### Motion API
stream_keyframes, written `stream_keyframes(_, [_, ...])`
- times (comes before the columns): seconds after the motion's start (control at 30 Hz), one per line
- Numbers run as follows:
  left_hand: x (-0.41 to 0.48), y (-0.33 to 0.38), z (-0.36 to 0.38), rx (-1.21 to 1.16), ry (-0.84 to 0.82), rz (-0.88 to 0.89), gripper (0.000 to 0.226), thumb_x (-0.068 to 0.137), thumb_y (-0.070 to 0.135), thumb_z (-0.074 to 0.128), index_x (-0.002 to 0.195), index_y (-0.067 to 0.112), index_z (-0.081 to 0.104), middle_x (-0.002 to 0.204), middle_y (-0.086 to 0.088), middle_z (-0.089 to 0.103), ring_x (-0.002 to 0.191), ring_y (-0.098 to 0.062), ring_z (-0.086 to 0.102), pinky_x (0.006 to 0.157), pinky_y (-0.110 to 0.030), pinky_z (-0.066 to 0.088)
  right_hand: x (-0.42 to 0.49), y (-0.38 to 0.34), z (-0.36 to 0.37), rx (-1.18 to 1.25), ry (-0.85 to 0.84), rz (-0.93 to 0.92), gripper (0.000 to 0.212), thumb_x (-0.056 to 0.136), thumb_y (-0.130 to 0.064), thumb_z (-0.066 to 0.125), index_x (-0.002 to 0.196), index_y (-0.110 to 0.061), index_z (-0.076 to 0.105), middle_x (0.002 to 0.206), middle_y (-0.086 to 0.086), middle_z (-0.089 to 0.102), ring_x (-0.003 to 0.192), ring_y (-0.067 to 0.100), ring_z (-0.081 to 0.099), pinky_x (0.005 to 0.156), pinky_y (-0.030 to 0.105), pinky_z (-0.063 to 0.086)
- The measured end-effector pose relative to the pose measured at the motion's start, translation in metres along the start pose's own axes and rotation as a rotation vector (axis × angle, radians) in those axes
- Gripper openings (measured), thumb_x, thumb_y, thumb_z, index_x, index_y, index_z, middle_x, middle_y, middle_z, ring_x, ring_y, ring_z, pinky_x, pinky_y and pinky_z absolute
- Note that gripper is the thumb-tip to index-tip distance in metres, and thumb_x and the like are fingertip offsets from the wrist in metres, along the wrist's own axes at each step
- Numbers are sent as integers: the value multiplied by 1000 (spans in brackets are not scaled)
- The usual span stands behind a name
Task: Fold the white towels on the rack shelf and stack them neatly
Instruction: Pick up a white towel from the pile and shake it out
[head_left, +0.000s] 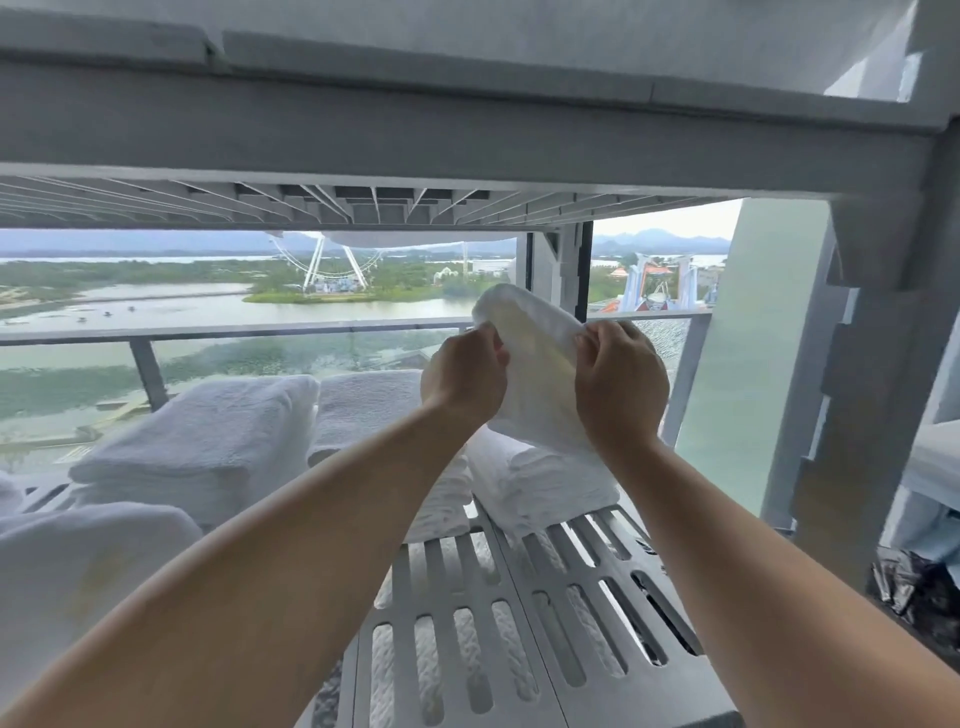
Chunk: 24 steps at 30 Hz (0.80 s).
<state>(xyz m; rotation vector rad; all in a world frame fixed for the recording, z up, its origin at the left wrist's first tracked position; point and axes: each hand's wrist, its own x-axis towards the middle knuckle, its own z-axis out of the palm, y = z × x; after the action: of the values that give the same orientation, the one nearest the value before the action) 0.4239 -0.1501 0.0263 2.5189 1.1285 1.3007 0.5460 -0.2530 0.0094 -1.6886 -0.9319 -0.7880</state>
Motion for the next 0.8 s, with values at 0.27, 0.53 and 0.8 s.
stream_keyframes(0.27, [-26, 11, -37, -55, 73, -103, 13, 100, 30, 52, 103, 19, 57, 90, -6, 63, 83, -30, 57, 67, -33, 41, -16, -29, -33, 124, 11, -109, 19, 99, -22, 54, 101, -13, 70, 101, 3, 70, 92, 28, 64, 73, 29, 38])
stream_keyframes(0.53, [-58, -4, -76, -16, 105, -151, 13, 100, 33, 53, 100, 21, 57, 92, -6, 65, 82, -27, 57, 65, -33, 38, -41, -54, -51, 214, -66, -179, 21, 99, -21, 55, 105, -10, 72, 103, 5, 71, 101, 29, 62, 93, 41, 47])
stream_keyframes(0.8, [-92, -24, -118, -14, 100, -194, 12, 100, 32, 52, 96, 21, 54, 85, -1, 59, 81, -25, 56, 66, -32, 37, -66, -94, -67, 222, -57, -215, 19, 98, -21, 57, 102, -11, 73, 100, 3, 72, 98, 28, 63, 92, 38, 45])
